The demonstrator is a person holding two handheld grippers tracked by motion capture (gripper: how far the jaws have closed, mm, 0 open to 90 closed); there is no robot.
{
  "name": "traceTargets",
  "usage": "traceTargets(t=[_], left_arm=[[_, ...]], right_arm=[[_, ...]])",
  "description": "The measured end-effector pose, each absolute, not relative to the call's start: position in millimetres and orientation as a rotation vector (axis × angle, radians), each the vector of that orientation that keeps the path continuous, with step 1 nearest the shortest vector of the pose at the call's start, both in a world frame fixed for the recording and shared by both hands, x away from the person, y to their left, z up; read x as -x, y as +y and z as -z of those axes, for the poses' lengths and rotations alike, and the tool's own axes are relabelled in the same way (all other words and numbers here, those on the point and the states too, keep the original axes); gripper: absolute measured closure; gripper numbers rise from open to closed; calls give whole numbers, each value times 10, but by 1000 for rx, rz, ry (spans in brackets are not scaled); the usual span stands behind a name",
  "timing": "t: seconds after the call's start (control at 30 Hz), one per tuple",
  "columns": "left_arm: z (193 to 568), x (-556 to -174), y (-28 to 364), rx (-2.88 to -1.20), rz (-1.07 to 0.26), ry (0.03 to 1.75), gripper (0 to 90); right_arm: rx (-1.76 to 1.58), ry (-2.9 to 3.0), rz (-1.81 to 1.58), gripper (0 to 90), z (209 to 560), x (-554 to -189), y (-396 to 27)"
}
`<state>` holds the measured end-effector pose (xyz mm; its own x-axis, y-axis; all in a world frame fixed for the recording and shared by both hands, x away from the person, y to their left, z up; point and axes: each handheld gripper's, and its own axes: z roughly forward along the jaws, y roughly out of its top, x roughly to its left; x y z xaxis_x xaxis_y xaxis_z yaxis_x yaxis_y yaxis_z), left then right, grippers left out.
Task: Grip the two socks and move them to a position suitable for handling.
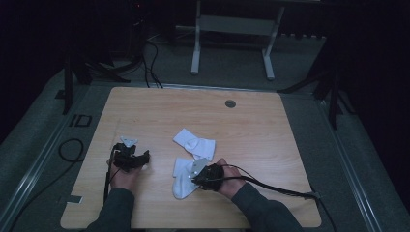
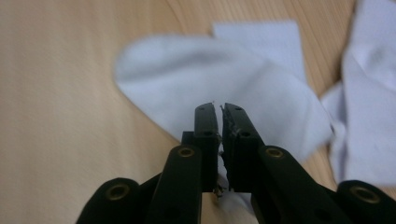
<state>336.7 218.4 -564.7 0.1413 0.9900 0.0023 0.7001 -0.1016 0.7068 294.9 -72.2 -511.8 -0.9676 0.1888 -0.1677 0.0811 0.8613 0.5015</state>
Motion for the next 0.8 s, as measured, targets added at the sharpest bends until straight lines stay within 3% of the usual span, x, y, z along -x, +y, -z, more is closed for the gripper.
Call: traceTargets(t=[0.23, 0.43, 0.67, 0.8], left_arm=[[5647, -3365, 2174, -1871, -666, 1607, 288], [5650, -3366, 2166, -1871, -670, 1603, 287], [5654, -3366, 2152, -1867, -670, 1599, 287], [5655, -3366, 2151, -1868, -670, 1595, 287]], right_arm=[[-140, 2881, -795, 667, 5168, -2801, -454], [-115, 2916, -822, 587, 5230, -2767, -378], [-114, 2931, -843, 577, 5329, -2760, -328], [-111, 2937, -827, 632, 5408, -2784, -305]])
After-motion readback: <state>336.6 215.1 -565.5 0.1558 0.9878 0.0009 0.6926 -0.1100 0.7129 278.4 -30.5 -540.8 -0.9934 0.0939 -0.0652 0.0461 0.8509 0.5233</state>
